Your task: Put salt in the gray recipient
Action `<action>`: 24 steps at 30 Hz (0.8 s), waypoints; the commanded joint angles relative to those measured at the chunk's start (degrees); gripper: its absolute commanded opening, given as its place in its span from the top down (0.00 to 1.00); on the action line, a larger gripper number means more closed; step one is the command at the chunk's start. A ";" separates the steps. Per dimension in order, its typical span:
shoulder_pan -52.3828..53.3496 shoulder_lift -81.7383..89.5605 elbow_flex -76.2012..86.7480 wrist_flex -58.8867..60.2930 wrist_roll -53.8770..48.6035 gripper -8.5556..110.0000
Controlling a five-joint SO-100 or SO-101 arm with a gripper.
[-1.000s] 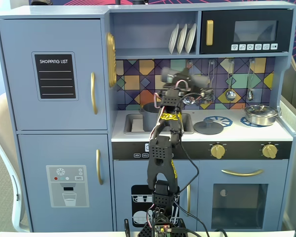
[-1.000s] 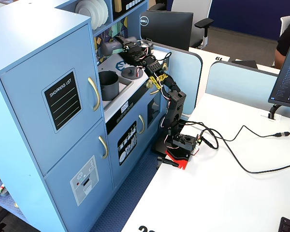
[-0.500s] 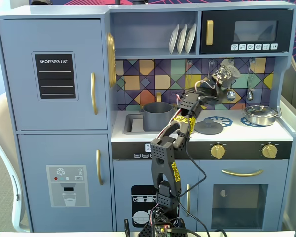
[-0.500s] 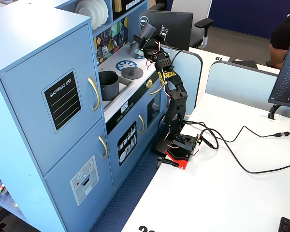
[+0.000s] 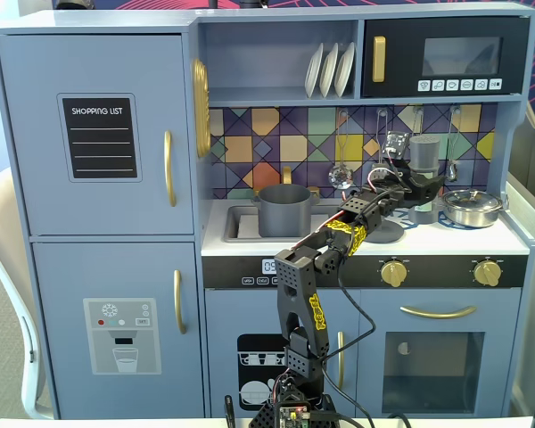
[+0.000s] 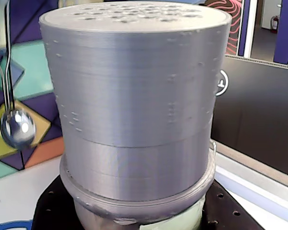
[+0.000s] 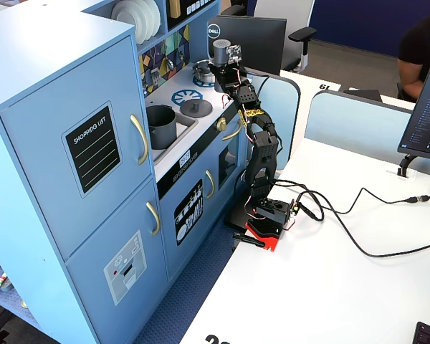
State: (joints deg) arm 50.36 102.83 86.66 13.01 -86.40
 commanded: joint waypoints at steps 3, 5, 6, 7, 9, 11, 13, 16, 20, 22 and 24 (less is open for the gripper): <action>1.23 -1.32 -0.35 -6.24 -1.85 0.93; 1.23 -2.55 -0.26 -7.47 -2.20 0.93; 1.23 -3.08 -0.26 -7.73 -2.11 0.93; 1.05 -3.43 -0.26 -7.73 -1.76 0.93; 0.70 -4.13 -0.26 -8.09 -1.05 0.93; 0.18 -5.01 -0.26 -8.79 -0.53 0.93; 0.00 -6.33 -0.53 -9.49 -0.26 0.93; -0.18 -8.00 -0.97 -9.67 0.26 0.93; -0.18 -9.40 -0.97 -9.76 1.32 0.93; -0.18 -9.84 -0.97 -10.02 1.49 0.93; -0.09 -10.28 -1.14 -10.11 1.67 0.93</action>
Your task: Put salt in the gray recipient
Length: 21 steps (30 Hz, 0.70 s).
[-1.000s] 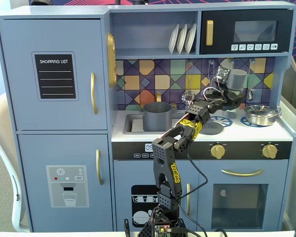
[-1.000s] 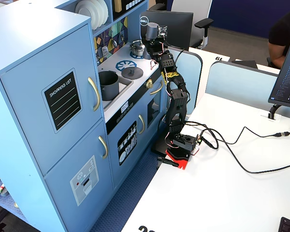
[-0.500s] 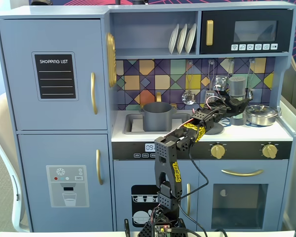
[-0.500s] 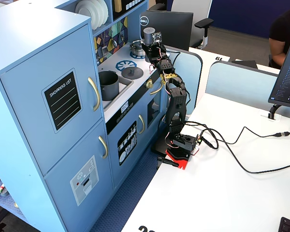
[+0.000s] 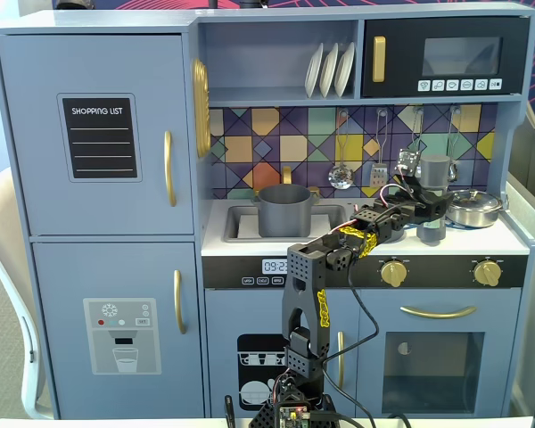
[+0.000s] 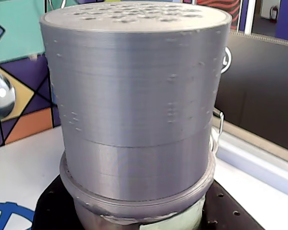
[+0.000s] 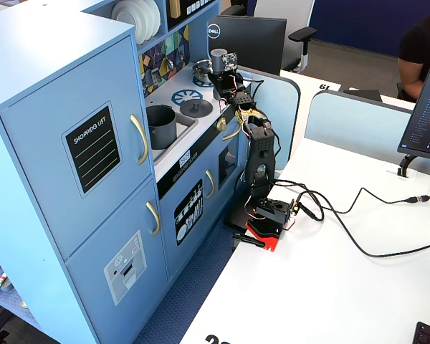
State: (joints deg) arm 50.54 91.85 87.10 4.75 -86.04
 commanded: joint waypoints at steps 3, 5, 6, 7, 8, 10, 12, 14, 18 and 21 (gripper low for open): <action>-0.18 0.35 -1.58 -1.67 1.58 0.93; -0.09 0.26 -1.49 -1.23 1.85 0.93; 0.00 0.18 -1.41 -1.23 1.93 0.93; 0.00 0.18 -1.14 -1.23 1.93 0.93; 0.09 0.18 -0.97 -1.23 1.67 0.93; 0.18 0.00 -0.70 -1.49 1.23 0.93; 0.44 -0.26 -0.62 -1.49 0.70 0.93; 0.79 -0.26 -0.44 -1.76 0.70 0.93; 1.49 -0.53 -0.09 -1.23 0.35 0.93; 1.76 -0.70 0.62 -1.14 -0.62 0.93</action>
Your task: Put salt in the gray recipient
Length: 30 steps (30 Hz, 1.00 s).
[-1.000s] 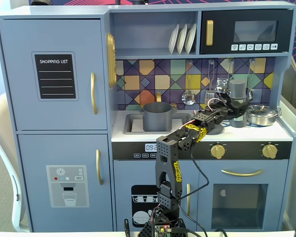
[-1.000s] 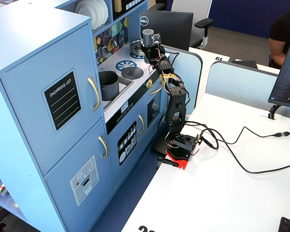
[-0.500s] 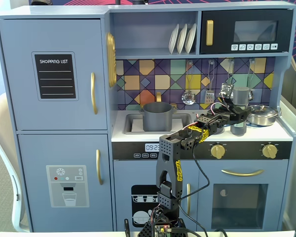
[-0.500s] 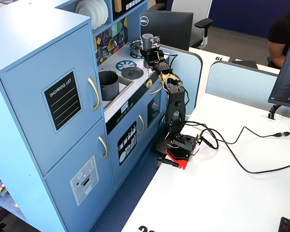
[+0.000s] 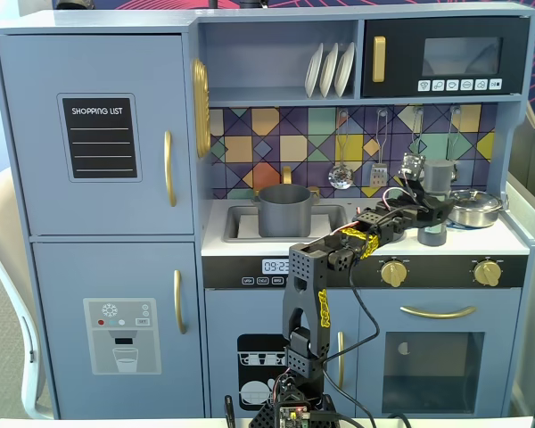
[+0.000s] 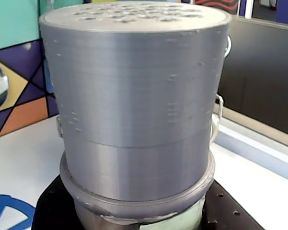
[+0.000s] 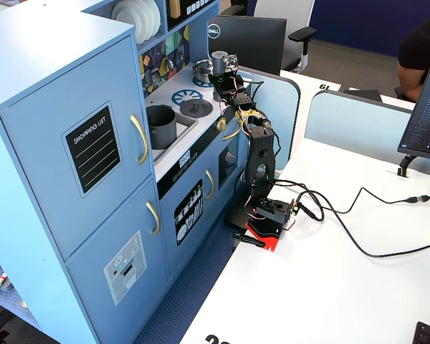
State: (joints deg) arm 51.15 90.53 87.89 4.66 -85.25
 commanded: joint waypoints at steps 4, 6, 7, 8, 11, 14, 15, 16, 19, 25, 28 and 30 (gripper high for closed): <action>1.23 0.26 0.26 -0.88 -1.32 0.93; 1.23 0.35 0.26 -1.05 1.32 0.87; 1.23 0.44 0.26 -1.05 2.64 0.81; 1.32 0.62 0.26 -0.97 2.99 0.76; 1.49 0.88 0.26 -1.49 2.99 0.63; 1.49 1.14 0.26 -2.46 3.60 0.57; 1.49 1.32 0.26 -2.81 4.04 0.55; 1.49 1.58 0.26 -2.90 4.22 0.55; 1.76 2.72 0.26 -2.46 4.31 0.54; 3.08 8.96 1.85 2.55 3.43 0.55; 4.22 15.73 5.10 8.00 2.99 0.55; 4.92 21.62 8.88 10.81 2.99 0.55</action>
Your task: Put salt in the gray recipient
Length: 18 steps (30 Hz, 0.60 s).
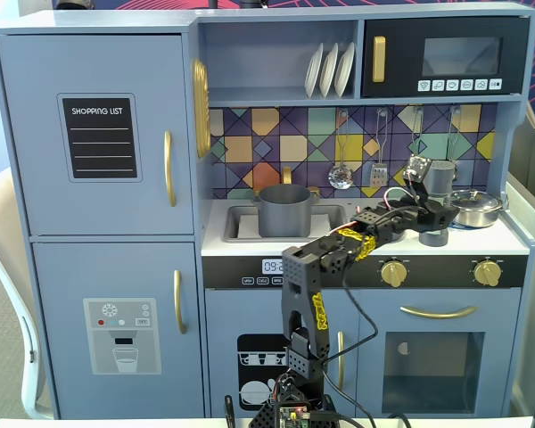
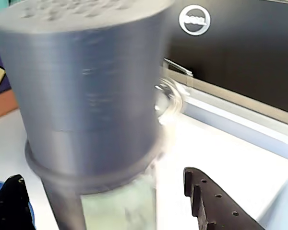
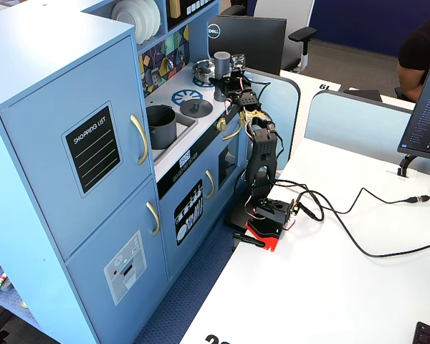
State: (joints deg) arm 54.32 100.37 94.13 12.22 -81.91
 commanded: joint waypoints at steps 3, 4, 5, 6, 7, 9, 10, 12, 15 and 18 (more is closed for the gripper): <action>2.37 21.53 7.56 9.76 -0.35 0.57; 2.29 25.14 9.05 12.30 0.00 0.59; 1.93 28.65 10.28 15.38 0.97 0.60; 1.41 32.17 11.51 19.07 1.58 0.62; 0.53 35.68 12.92 23.03 1.32 0.65; -2.46 42.71 15.82 31.82 -1.85 0.74; -4.57 45.88 17.75 36.21 -7.12 0.80; -8.70 51.77 23.38 41.48 -15.12 0.91; -16.79 59.50 31.46 46.32 -13.27 0.93; -25.40 65.30 38.06 51.86 -12.30 0.93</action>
State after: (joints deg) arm 37.79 157.85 126.83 59.77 -93.43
